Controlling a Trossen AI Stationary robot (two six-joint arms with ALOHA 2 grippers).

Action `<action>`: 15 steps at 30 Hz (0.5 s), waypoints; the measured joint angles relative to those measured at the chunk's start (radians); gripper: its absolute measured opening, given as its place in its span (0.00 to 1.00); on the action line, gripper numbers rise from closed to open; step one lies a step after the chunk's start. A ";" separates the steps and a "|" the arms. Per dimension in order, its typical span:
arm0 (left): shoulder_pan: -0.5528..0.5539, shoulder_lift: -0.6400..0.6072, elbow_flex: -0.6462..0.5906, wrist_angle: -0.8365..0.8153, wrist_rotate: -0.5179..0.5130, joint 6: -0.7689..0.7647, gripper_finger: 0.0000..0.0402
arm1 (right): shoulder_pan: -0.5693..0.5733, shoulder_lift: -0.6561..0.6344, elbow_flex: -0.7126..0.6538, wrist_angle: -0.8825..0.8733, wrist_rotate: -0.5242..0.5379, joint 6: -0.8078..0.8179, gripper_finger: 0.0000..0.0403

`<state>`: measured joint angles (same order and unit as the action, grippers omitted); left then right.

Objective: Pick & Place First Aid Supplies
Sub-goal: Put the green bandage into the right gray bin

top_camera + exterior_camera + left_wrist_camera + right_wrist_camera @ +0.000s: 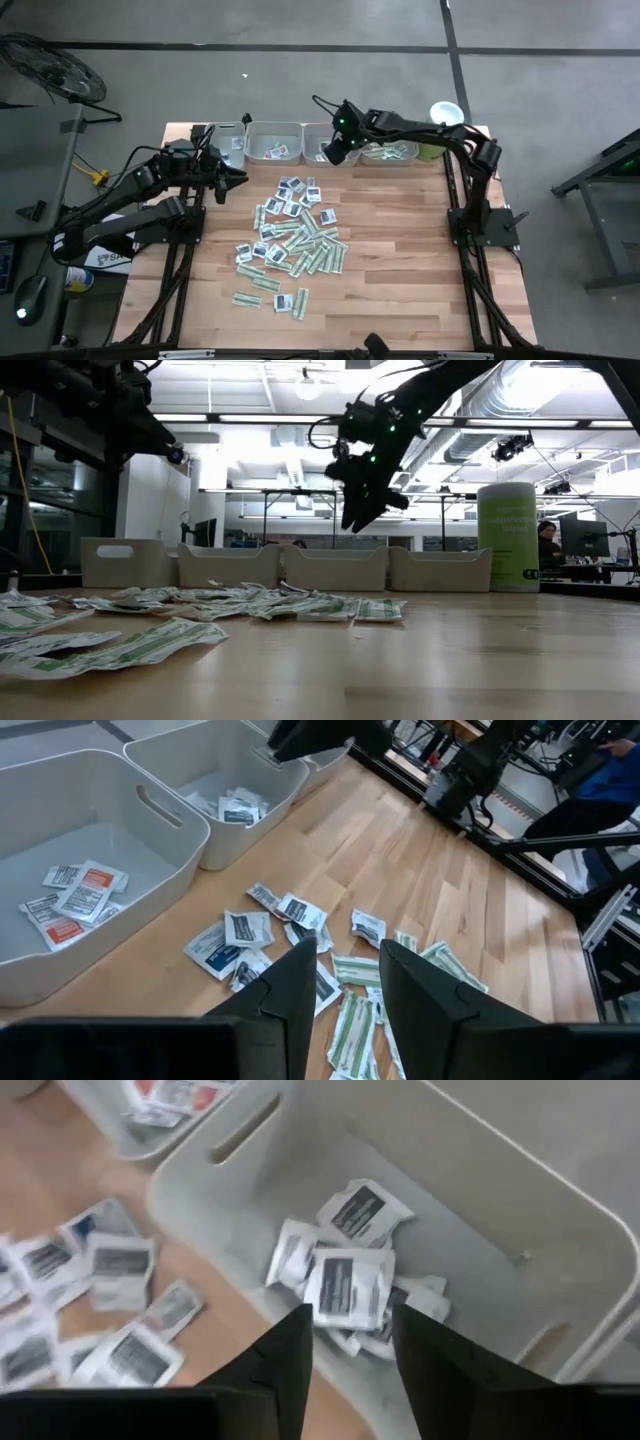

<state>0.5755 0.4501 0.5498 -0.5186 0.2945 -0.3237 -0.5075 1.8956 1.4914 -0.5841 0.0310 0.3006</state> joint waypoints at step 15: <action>0.000 0.000 0.000 -0.008 -0.002 0.002 0.28 | 0.243 -0.059 0.000 -0.323 -0.190 -0.100 0.33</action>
<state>0.5758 0.4500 0.5495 -0.5268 0.2928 -0.3217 -0.2649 1.8362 1.4910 -0.9066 -0.1595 0.2007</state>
